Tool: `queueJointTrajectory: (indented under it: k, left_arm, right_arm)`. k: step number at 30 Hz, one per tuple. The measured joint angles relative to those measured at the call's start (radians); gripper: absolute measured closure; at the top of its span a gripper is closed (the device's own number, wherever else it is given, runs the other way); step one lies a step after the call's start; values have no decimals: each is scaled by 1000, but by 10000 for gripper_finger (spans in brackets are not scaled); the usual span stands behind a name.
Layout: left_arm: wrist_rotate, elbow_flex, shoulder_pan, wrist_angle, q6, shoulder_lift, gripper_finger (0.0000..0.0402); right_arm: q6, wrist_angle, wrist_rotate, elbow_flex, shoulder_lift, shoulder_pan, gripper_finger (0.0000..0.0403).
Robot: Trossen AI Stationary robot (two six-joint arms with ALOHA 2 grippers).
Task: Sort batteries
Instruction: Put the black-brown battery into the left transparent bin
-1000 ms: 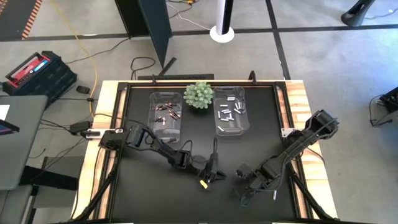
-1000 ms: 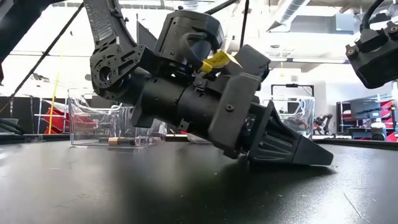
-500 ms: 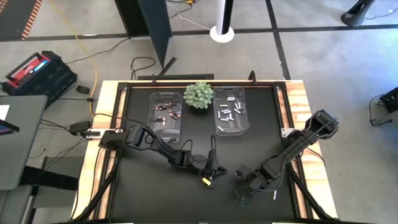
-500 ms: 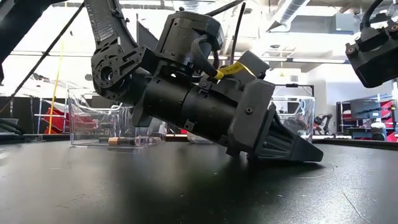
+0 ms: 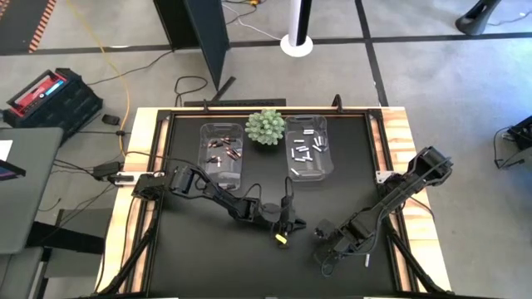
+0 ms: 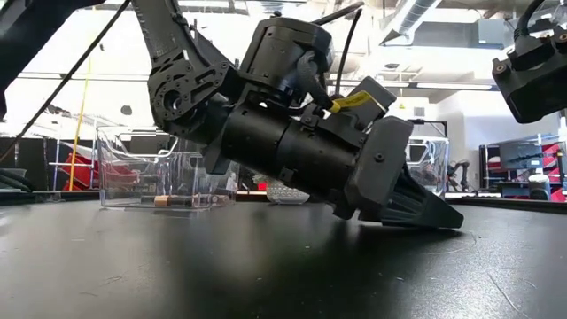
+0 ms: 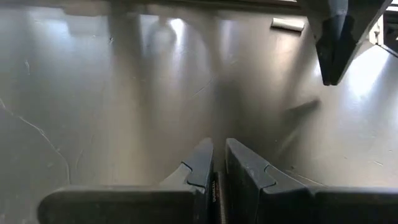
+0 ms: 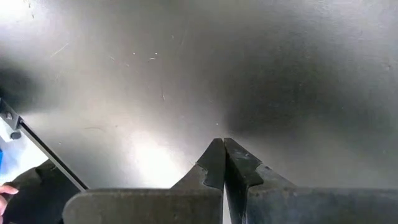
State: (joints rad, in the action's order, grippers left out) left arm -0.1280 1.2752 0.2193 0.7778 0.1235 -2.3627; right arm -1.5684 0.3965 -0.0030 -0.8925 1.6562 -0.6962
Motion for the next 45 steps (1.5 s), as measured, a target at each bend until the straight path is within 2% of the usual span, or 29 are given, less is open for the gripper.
queueJointTrajectory:
  k: [18, 26, 34, 38, 42, 45]
  left_arm:
    - [-20, 131, 0, -235, 6, 16, 373]
    - [-37, 141, 1, -419, -9, 141, 373]
    - [-52, 139, -3, -568, -104, 316, 373]
    - [-68, 69, -24, -649, -137, 432, 367]
    - [-96, -120, -67, -614, -91, 580, 367]
    - [-122, -302, -101, -503, -51, 707, 369]
  right_arm:
    - [6, 0, 1, 0, 0, -10, 382]
    - [7, 3, 4, 0, 0, -18, 382]
    - [8, 8, 12, 0, 0, -17, 382]
    - [9, 11, 37, 0, 0, -17, 382]
    - [6, 10, 51, 0, 0, -15, 382]
    - [-5, 10, 69, 0, 0, -15, 382]
